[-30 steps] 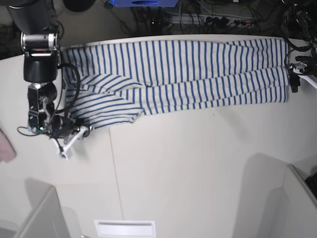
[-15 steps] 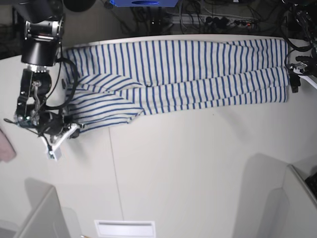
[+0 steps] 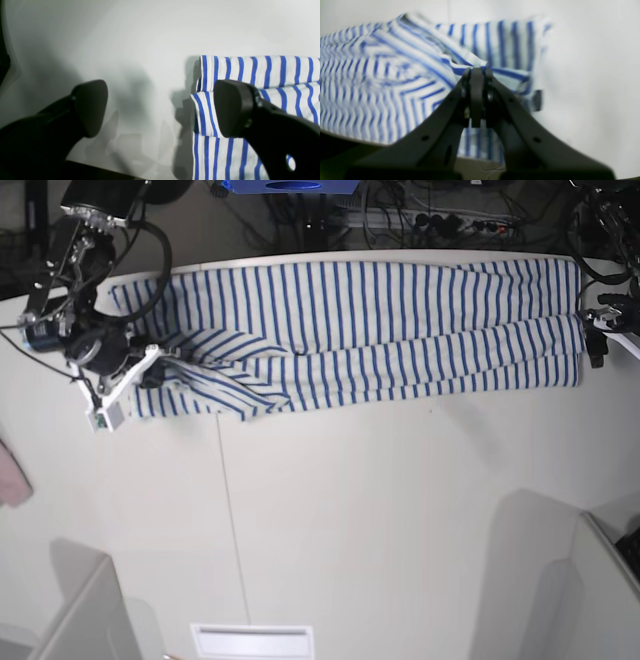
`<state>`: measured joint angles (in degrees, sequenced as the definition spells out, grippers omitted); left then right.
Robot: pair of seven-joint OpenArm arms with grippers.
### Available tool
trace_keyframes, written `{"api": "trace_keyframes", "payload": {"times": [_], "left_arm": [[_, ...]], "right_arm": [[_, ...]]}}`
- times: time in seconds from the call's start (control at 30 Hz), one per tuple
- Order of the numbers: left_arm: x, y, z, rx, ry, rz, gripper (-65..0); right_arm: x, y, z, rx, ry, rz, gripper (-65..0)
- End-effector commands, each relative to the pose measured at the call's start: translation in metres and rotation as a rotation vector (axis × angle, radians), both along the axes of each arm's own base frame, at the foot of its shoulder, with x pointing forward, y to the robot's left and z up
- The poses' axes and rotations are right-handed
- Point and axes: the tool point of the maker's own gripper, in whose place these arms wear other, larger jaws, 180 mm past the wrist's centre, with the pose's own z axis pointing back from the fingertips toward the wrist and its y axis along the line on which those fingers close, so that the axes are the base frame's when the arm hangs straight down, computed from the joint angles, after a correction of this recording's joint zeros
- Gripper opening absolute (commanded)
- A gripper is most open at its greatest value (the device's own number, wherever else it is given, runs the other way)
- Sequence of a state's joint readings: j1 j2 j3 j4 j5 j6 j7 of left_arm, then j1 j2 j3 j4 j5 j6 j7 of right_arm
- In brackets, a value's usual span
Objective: Fold the T-shirt properly
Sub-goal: 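Grasp the loose sleeve end with the right gripper and tuck it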
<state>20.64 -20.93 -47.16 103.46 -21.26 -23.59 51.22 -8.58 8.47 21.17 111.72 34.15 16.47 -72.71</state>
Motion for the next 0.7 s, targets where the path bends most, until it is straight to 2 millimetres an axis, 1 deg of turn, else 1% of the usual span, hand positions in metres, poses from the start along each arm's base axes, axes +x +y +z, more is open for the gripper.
{"api": "trace_keyframes", "payload": {"times": [0.0, 0.07, 0.17, 0.27, 0.43, 0.57, 0.67], "left_arm": [[0.007, 0.004, 0.013, 0.028, -0.036, -0.012, 0.0], [0.007, 0.002, 0.012, 0.025, -0.035, -0.014, 0.0], [0.008, 0.000, 0.011, 0.016, -0.037, -0.017, 0.0], [0.008, 0.000, 0.011, 0.015, -0.037, -0.016, 0.0], [0.008, 0.000, 0.011, 0.016, -0.037, -0.017, 0.0], [0.008, 0.000, 0.011, 0.016, -0.037, -0.017, 0.0], [0.008, -0.001, 0.010, 0.012, -0.035, -0.020, 0.0]], "right_arm": [[-0.002, -0.001, 0.004, 0.003, -0.021, 0.004, -65.0], [-0.015, 0.002, -0.007, 0.026, 0.013, 0.006, -65.0], [-0.022, 0.003, -0.018, 0.042, 0.015, -0.012, -65.0], [-0.029, -0.001, -0.022, 0.033, 0.041, -0.014, -65.0], [-0.051, -0.005, -0.032, 0.008, 0.110, 0.005, -65.0], [-0.065, -0.004, -0.033, -0.003, 0.127, 0.015, -65.0], [-0.066, -0.003, -0.034, 0.002, 0.129, 0.014, -65.0]]}}
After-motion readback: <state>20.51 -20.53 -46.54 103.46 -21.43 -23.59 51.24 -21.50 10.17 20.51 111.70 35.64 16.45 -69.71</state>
